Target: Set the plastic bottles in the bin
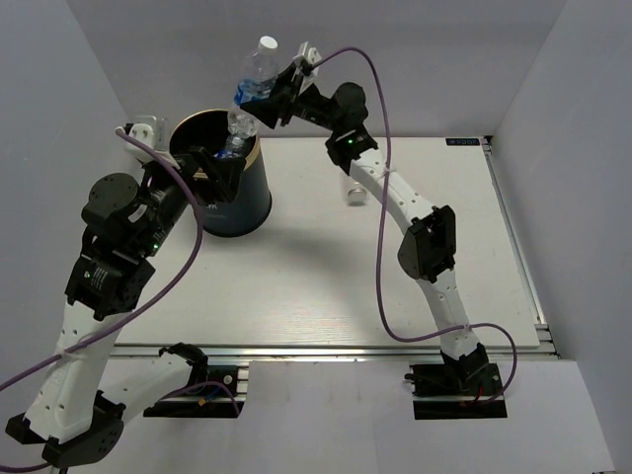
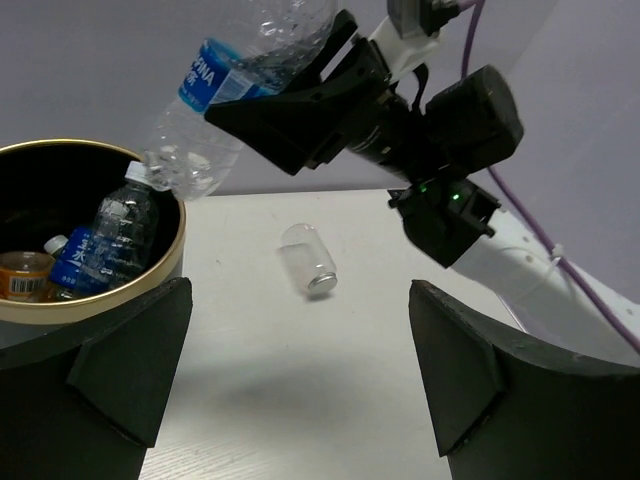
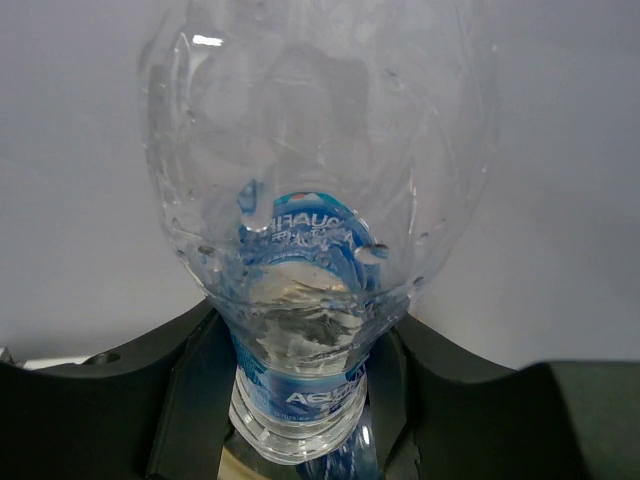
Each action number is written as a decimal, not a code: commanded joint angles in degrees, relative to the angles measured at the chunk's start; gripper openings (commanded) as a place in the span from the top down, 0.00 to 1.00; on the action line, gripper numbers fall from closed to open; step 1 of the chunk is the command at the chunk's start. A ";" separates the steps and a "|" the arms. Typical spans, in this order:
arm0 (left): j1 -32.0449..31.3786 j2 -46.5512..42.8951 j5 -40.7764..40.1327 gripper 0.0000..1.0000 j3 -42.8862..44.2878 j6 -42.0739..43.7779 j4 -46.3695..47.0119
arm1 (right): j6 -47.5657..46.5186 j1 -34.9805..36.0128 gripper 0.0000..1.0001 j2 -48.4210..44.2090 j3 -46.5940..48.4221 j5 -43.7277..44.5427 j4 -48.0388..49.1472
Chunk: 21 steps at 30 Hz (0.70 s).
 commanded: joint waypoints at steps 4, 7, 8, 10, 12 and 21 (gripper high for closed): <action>-0.29 -0.37 -0.98 0.01 1.55 -0.74 -2.26 | -0.64 4.78 1.00 4.88 2.93 10.56 9.78; -0.29 -0.37 -0.98 0.01 2.69 -0.74 -3.49 | -0.99 6.45 1.00 7.52 3.55 12.76 10.13; -0.29 -0.37 -0.98 0.01 2.70 -1.26 -4.36 | -1.26 6.72 1.00 8.57 3.64 13.02 10.39; -0.29 -0.37 -0.98 0.01 2.70 -1.26 -5.07 | -1.17 7.78 1.00 9.63 3.55 13.38 10.65; -0.29 -0.37 -0.98 0.01 2.70 -1.79 -5.60 | -1.26 8.30 0.84 10.52 3.55 13.38 10.39; -0.29 -0.37 0.16 0.01 1.38 -2.85 -4.21 | -5.56 8.92 0.10 7.80 2.94 11.53 10.74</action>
